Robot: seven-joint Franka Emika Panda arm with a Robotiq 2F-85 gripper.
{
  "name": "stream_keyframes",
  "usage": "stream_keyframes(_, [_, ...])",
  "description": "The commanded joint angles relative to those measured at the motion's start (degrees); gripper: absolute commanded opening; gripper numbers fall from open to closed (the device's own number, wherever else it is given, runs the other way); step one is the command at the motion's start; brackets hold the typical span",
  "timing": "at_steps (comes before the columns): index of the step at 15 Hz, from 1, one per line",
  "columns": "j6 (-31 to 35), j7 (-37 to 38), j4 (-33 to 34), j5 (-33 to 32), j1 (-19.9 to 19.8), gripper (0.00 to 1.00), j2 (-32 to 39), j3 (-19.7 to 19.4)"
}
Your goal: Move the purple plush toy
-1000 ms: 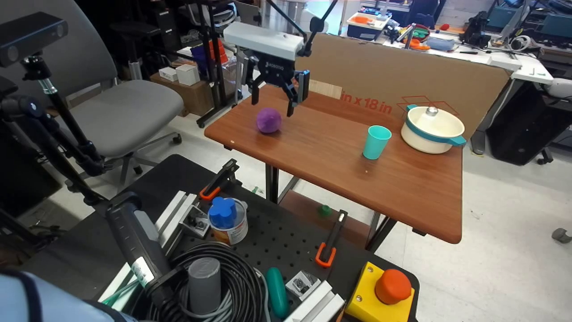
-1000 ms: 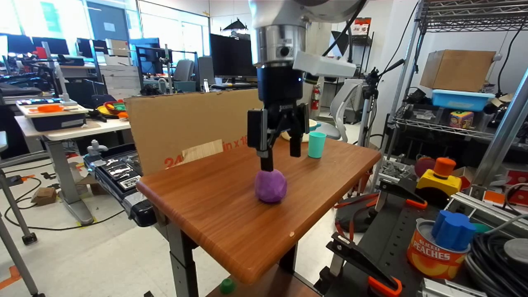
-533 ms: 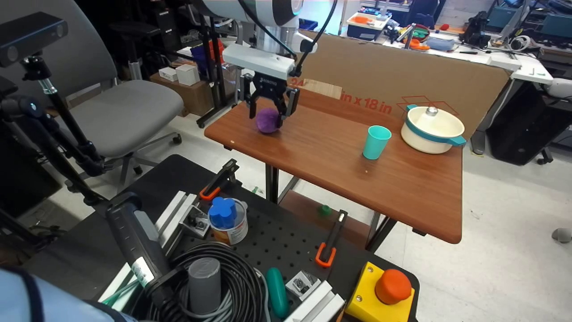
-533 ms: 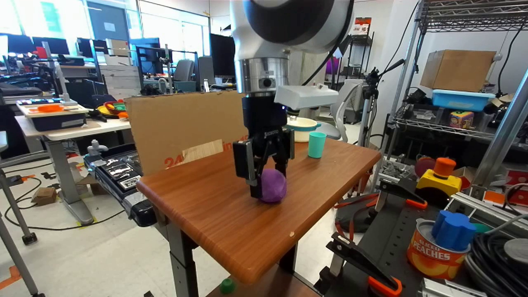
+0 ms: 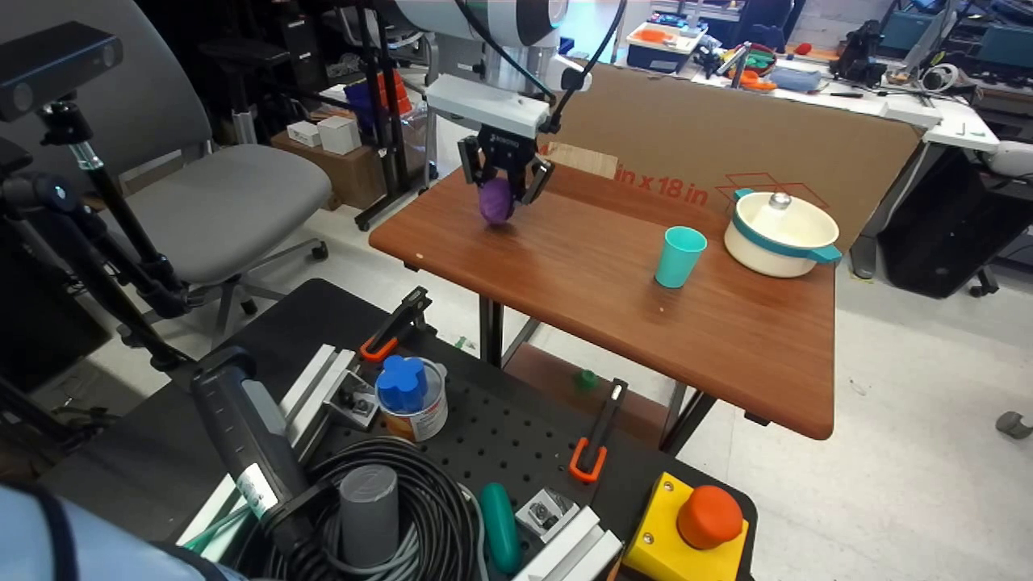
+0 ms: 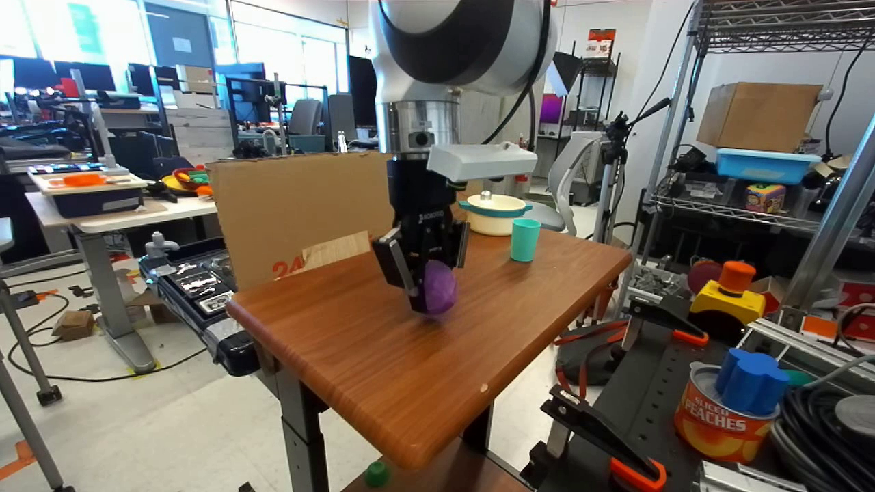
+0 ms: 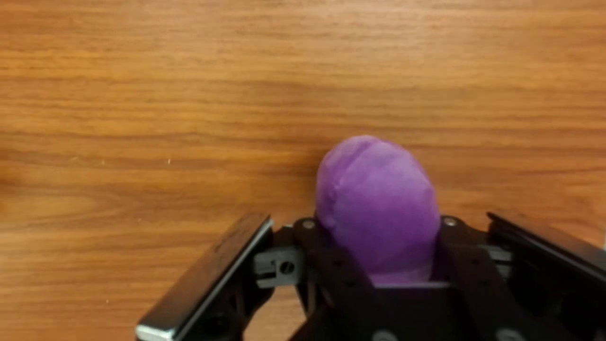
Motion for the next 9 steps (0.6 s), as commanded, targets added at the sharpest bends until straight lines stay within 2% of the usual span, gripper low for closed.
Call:
stream_keyframes(1, [-2.7, 1.9, 3.9, 1.8, -0.4, 0.04, -1.9, -1.3])
stream_keyframes(9, [-6.7, 12.5, 20.9, 1.2, -1.8, 0.06, 5.6, -8.0])
